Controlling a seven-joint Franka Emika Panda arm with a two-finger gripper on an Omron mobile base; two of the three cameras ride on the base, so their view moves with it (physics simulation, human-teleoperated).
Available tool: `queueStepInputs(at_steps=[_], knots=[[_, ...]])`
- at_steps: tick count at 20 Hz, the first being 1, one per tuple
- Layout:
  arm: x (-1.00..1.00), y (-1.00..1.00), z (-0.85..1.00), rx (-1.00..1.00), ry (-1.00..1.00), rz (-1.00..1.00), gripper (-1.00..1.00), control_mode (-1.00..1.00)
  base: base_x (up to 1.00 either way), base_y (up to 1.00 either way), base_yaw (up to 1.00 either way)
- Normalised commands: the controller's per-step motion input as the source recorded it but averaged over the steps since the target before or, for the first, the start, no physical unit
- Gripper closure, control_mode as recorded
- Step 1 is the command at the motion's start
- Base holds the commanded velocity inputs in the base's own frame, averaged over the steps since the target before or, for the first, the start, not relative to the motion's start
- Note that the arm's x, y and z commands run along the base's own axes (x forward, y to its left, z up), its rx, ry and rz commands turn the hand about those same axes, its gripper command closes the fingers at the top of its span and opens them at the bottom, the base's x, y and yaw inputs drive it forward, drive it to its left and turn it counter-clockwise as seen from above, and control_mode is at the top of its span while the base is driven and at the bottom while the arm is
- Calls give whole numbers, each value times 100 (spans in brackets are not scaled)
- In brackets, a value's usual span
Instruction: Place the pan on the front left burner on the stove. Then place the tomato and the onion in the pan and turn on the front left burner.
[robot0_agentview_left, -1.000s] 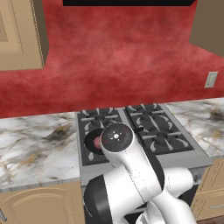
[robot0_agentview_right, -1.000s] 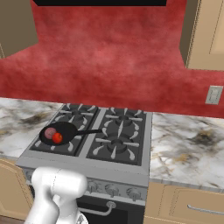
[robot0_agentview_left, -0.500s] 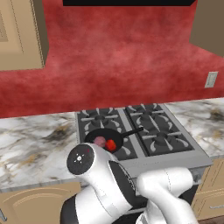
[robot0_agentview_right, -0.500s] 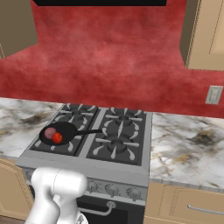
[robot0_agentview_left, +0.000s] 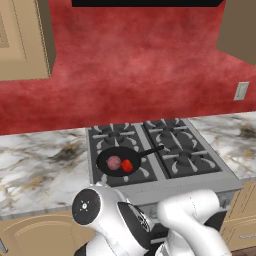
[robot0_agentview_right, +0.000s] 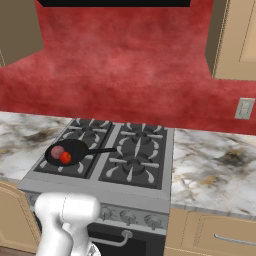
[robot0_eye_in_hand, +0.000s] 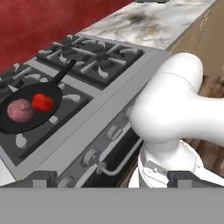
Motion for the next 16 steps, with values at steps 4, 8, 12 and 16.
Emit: queueStepInputs(at_steps=[4, 8, 12, 16], knots=[[0, 13, -45, -13, 0, 13, -100, -100, 0, 0, 0], [-11, 13, -37, -14, -11, 5, -100, -100, 0, 0, 0], [-15, 11, -42, -14, -14, 8, -100, -100, 0, 0, 0], [-33, 4, -41, -14, -14, 16, -100, -100, 0, 0, 0]])
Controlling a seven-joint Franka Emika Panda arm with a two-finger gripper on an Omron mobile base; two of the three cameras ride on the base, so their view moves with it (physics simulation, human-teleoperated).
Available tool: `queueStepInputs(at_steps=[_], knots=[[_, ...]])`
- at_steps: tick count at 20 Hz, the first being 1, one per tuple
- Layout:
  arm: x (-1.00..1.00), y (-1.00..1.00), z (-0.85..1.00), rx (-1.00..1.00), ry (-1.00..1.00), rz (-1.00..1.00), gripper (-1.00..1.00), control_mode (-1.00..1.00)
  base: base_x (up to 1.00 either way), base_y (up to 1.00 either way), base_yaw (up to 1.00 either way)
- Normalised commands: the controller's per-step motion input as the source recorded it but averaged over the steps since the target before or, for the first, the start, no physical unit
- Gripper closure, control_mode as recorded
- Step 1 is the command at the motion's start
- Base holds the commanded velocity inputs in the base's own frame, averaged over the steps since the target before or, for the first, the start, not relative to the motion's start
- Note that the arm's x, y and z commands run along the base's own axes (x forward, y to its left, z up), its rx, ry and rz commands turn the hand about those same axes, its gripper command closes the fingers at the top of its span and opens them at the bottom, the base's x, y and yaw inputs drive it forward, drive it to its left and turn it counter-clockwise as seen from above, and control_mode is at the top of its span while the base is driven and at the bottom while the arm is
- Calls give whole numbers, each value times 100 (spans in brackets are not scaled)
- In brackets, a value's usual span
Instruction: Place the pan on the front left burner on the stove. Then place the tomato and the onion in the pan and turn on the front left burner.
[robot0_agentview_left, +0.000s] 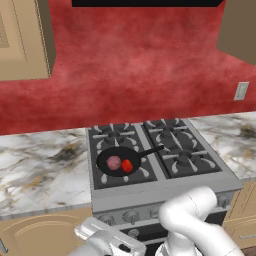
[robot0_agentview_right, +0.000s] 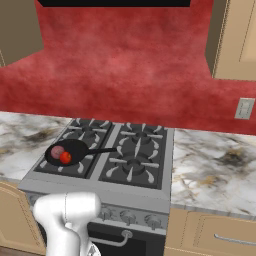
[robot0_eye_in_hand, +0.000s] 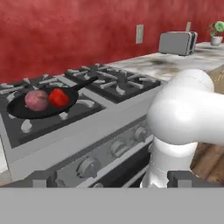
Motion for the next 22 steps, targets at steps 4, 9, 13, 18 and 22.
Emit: queueStepInputs(at_steps=[4, 9, 13, 18, 22], knots=[[-41, 0, -32, -10, -12, 14, -100, -100, 0, 0, 0], [-12, 0, -30, -5, -3, 7, -100, -100, 0, 0, 0], [0, 0, -17, 0, -2, 0, -100, -100, 0, 0, 0], [2, 0, -22, 0, 0, 0, -100, -100, 0, 0, 0], [12, 7, -23, 0, 0, 0, -100, -100, 0, 0, 0]])
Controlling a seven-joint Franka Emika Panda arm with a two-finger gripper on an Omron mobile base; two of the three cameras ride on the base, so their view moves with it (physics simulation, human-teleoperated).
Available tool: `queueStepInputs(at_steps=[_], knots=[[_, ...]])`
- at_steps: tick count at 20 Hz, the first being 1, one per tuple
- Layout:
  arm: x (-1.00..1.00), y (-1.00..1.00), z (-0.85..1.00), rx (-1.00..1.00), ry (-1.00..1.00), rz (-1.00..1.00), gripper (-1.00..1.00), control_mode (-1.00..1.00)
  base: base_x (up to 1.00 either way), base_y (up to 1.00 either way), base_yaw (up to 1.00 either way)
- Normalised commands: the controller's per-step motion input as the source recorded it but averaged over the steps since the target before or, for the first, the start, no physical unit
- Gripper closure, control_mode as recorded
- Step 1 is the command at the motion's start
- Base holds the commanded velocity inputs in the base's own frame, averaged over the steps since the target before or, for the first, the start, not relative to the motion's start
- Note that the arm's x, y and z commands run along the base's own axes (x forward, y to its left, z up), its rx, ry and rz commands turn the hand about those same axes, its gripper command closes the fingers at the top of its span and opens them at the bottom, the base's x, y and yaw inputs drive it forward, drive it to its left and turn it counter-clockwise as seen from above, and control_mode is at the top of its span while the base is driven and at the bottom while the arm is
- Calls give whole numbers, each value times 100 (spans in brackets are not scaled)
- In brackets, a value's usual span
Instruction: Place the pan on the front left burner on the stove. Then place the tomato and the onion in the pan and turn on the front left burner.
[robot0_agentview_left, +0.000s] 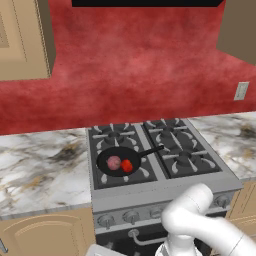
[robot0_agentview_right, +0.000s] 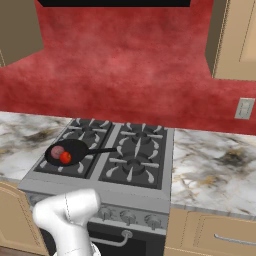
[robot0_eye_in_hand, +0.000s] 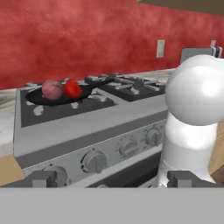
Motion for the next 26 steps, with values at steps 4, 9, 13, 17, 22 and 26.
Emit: queueStepInputs(at_steps=[4, 9, 13, 17, 22, 26], knots=[[25, 21, -21, 0, 0, 0, -100, -100, 0, 0, 0], [18, 24, -28, -4, 0, 0, -100, -100, 0, 0, 0], [1, 7, -31, -7, 0, 0, -100, -100, 0, 0, 0], [19, 11, -25, -6, 0, 0, -100, -100, 0, 0, 0], [30, 15, -11, -6, 0, 0, -100, -100, 0, 0, 0], [29, 16, -12, -7, 0, 0, -100, -100, 0, 0, 0]])
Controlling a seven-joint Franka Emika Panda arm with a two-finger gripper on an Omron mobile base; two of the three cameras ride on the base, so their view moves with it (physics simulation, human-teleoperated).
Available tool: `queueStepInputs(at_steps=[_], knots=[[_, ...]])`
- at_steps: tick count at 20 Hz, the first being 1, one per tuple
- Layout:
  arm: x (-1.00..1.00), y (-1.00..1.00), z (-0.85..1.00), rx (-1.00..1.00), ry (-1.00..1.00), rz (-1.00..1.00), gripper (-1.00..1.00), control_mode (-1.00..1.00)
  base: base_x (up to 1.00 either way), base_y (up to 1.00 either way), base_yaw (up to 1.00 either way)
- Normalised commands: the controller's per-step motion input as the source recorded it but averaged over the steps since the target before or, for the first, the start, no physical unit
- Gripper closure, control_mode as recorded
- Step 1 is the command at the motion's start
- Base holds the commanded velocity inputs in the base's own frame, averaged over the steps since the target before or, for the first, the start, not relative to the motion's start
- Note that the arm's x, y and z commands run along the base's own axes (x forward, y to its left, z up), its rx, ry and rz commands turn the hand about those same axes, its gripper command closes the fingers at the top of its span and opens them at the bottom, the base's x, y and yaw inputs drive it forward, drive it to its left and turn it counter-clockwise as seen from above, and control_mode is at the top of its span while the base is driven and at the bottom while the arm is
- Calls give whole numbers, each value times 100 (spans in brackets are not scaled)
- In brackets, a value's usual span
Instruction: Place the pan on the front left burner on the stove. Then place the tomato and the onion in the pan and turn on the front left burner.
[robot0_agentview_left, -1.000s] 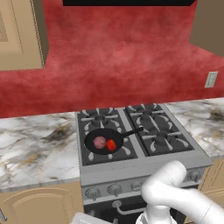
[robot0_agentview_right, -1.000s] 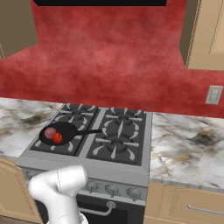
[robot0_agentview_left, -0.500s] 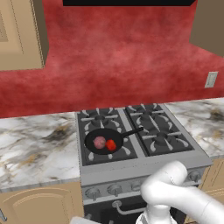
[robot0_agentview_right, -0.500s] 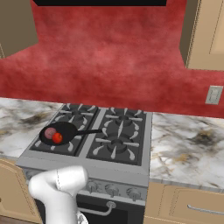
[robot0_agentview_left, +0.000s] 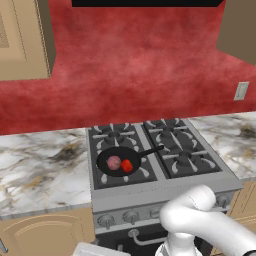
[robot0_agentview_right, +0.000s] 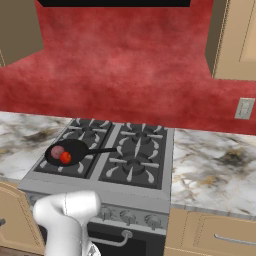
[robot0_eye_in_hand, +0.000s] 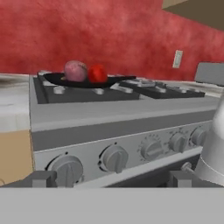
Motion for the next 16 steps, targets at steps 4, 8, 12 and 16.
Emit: queueStepInputs(at_steps=[4, 8, 12, 16], knots=[[29, 14, -14, -7, 0, 0, -100, -100, 0, 0, 0], [21, 2, -9, -5, 0, 0, -100, -100, 0, 0, 0], [17, 0, -3, -2, 0, 0, -100, -100, 0, 0, 0], [9, -2, 0, 0, 0, 1, -100, -100, 0, 0, 0]])
